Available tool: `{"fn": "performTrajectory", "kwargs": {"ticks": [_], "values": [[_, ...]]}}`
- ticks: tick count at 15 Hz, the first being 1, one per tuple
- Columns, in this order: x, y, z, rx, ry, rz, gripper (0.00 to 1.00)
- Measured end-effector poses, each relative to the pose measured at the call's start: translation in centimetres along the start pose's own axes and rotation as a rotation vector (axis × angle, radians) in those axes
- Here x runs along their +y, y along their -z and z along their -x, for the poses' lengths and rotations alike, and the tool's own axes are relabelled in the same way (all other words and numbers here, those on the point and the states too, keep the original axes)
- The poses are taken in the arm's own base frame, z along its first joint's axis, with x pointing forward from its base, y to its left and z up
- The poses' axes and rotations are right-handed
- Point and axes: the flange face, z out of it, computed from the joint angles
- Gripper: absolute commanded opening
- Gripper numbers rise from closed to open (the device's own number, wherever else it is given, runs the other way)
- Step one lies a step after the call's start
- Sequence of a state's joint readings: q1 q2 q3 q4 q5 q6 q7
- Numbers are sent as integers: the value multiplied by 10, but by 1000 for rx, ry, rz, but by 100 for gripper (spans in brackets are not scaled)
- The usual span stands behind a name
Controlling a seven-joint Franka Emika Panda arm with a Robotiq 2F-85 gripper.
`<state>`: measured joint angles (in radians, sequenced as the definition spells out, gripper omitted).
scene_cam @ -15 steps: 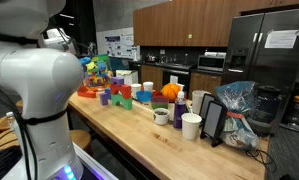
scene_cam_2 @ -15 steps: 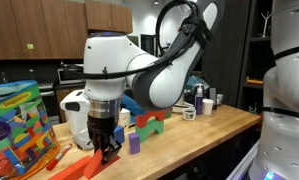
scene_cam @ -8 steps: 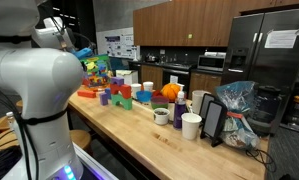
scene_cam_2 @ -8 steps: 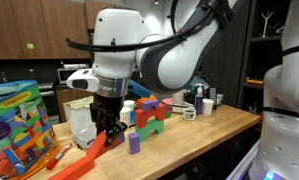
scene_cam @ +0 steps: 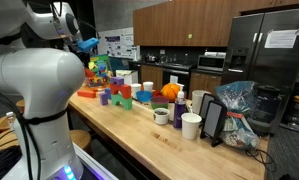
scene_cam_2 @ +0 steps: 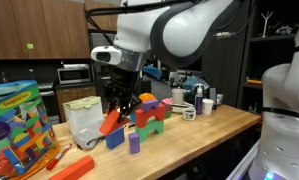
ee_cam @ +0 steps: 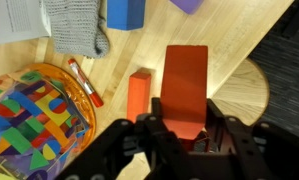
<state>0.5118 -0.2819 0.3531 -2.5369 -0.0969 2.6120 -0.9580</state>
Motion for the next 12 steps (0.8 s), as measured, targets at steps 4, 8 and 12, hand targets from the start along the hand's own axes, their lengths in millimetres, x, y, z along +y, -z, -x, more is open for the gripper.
{"fn": "performTrajectory", "kwargs": {"ticks": [4,8,12], "values": [[0,32,37,9,-25,-8,18],[-1,58,74,16,-93,-16,18],[-3,76,108,22,-169,-18,18]]}}
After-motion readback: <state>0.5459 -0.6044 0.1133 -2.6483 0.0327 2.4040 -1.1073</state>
